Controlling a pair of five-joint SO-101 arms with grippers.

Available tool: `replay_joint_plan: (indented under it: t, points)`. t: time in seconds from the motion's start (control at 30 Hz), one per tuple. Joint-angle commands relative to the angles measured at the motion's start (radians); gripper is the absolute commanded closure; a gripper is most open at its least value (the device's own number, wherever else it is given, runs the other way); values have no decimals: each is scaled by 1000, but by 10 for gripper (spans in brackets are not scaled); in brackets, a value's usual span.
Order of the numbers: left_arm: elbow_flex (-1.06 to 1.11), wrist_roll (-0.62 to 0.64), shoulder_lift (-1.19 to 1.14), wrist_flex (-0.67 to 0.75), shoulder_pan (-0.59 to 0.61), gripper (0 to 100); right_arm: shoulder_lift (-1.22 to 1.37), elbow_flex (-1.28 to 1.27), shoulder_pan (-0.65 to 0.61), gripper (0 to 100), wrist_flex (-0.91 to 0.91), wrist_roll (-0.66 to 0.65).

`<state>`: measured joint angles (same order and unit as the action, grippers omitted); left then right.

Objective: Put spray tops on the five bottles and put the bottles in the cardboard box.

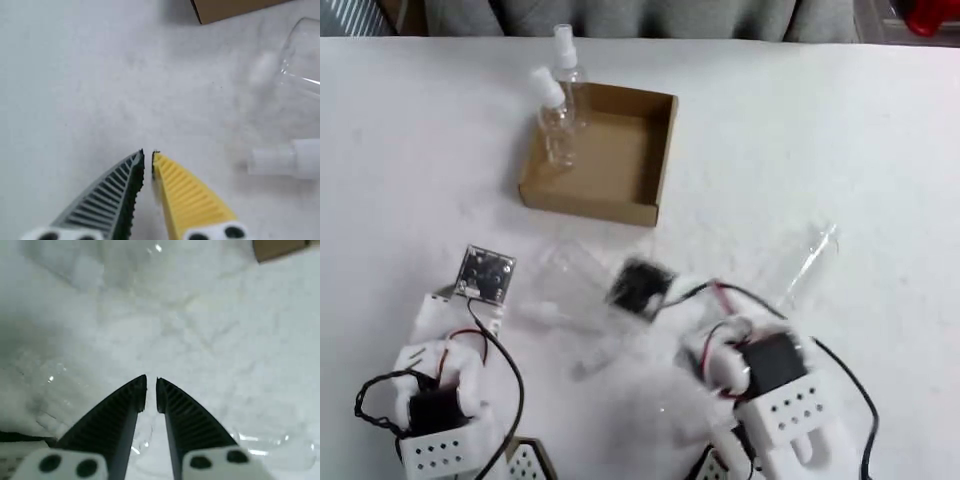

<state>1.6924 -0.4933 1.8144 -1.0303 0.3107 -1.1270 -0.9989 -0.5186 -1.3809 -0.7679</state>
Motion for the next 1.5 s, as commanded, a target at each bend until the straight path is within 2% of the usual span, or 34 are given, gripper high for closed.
replay_joint_plan:
  t: [0.0,0.1,0.23,0.43,0.8,1.33,1.4,1.47]
  points:
    - [0,-12,12,-3,10,962,1,29,-193,920,54,18]
    - [0,-12,12,-3,10,962,1,-20,-302,848,94,11]
    - [0,-12,12,-2,10,962,1,-98,-386,837,166,-98]
    - [0,-12,12,-2,10,962,38,-126,-392,836,265,-106]
    - [0,-12,12,-2,10,962,381,-123,-426,840,518,-110]
    - [0,-12,12,-2,10,962,665,-123,-423,841,682,-157]
    - [0,-12,12,-2,10,962,665,-123,-415,859,693,-150]
    - [0,-12,12,-2,10,962,665,-109,-394,930,693,-150]
